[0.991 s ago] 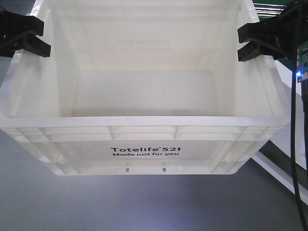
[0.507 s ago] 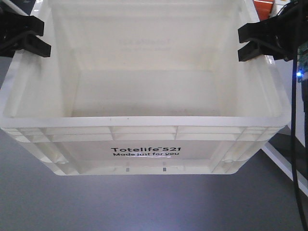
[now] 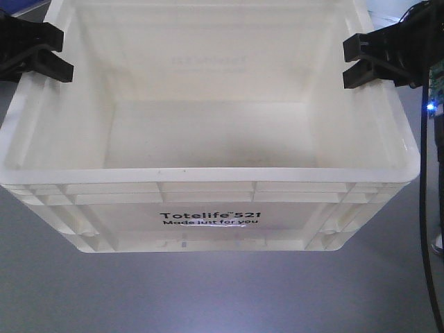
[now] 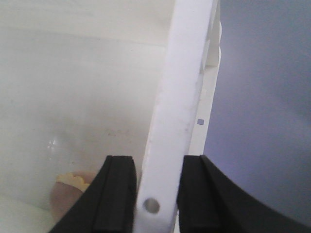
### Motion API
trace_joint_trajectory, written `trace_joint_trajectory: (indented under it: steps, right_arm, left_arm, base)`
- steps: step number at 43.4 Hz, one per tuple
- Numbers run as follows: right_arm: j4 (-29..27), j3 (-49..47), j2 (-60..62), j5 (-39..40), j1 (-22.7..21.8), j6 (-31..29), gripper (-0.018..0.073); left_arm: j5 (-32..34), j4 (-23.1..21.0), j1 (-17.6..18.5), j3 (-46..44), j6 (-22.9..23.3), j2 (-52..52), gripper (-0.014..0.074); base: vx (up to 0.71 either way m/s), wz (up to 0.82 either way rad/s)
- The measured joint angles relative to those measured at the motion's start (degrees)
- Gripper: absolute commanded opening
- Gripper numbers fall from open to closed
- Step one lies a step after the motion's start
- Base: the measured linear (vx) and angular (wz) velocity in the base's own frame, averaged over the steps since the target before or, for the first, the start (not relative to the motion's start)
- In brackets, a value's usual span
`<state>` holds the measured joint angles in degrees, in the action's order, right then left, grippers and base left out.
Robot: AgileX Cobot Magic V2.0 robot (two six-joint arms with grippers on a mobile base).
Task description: Place moving items into box and shelve
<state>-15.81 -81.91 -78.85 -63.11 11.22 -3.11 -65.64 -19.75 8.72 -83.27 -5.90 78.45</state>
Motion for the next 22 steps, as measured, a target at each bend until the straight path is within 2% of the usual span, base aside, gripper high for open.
trace_joint_trajectory:
  steps: [22]
  right_arm:
    - [-0.1,0.0,0.0,-0.3,0.0,0.0,0.0]
  left_arm:
    - [-0.3,0.0,0.0,0.0,0.0,0.0,-0.0003]
  base:
    - [0.11,0.69]
